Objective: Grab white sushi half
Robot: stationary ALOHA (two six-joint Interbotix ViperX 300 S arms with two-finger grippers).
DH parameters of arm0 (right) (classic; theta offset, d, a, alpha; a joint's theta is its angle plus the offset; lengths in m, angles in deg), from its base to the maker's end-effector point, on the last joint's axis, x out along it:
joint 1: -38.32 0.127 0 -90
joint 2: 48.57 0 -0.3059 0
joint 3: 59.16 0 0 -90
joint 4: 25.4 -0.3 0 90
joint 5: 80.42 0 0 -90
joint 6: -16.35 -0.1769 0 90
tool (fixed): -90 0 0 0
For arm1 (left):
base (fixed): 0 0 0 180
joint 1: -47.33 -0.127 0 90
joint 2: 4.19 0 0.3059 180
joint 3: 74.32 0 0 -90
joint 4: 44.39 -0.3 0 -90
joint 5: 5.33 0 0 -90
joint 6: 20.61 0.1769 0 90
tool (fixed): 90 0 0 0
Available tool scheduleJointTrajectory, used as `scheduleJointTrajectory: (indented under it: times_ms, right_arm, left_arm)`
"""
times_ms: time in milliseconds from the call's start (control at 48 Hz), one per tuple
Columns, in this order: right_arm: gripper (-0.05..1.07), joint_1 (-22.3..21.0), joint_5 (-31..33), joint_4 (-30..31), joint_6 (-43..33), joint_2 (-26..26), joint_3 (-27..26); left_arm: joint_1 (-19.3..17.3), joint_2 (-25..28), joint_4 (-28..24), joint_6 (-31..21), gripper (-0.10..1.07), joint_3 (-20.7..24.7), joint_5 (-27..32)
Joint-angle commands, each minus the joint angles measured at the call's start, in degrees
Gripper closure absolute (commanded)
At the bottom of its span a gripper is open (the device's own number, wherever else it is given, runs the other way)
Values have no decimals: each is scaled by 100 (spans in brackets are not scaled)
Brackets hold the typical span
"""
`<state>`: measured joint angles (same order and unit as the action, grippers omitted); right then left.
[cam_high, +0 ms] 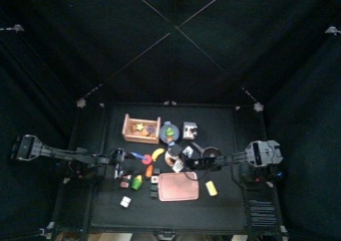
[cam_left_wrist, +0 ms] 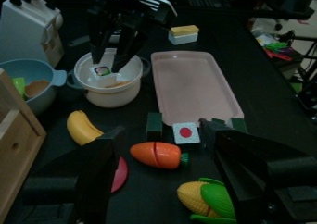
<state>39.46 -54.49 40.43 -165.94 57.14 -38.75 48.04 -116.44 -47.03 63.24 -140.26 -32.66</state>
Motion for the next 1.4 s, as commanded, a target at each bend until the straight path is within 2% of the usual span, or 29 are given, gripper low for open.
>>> scheduleJointTrajectory:
  times_ms: [0, 104, 167, 250, 438, 583, 688, 812, 917, 1062, 1229, 1333, 1354, 1375]
  right_arm:
    - [22, 53, 26, 0, 9, -448, 26]
    - [22, 70, 35, -18, -18, -756, 229]
    - [22, 88, 35, -53, -9, -949, 431]
    - [22, 105, 35, -62, -26, -1116, 659]
    - [22, 132, 18, -123, -44, -1266, 1002]
    - [22, 202, -9, -422, 9, -1485, 1099]
    - [22, 202, 0, -448, 0, -1916, 1169]
    - [22, 229, -9, -492, -62, -2250, 1441]
    - [22, 255, -9, -606, -70, -2312, 1600]
    - [22, 237, -18, -686, -62, -2215, 1600]
    - [22, 246, -18, -712, -62, -2083, 1582]
    - [22, 246, -18, -712, -62, -2039, 1591]
    - [22, 246, -18, -712, -62, -2030, 1591]
    - [22, 246, -18, -712, -62, -2030, 1591]
  left_arm:
    - [26, -62, 352, -105, 0, 281, 527]
    - [97, -246, 1011, -176, 0, 729, 1696]
    - [105, -422, 1459, -176, 0, 1187, 2716]
    - [114, -580, 1793, -193, 0, 1626, 3507]
    - [264, -545, 2795, -211, 0, 2215, 4324]
    - [281, -360, 3410, -220, 0, 2382, 4614]
    - [290, -167, 3946, -220, 0, 2549, 4896]
    - [290, -26, 4061, -237, 0, 2786, 5326]
    - [281, 97, 3911, -448, 0, 3094, 5915]
    - [299, 308, 3023, -1266, 0, 3507, 6680]
    - [642, 404, 1529, -3006, 0, 3797, 7743]
    - [1230, 422, 545, -4562, 0, 3885, 8095]
    - [1433, 439, 272, -5019, 0, 3902, 8165]
    - [1503, 439, 185, -5168, 0, 3911, 8191]
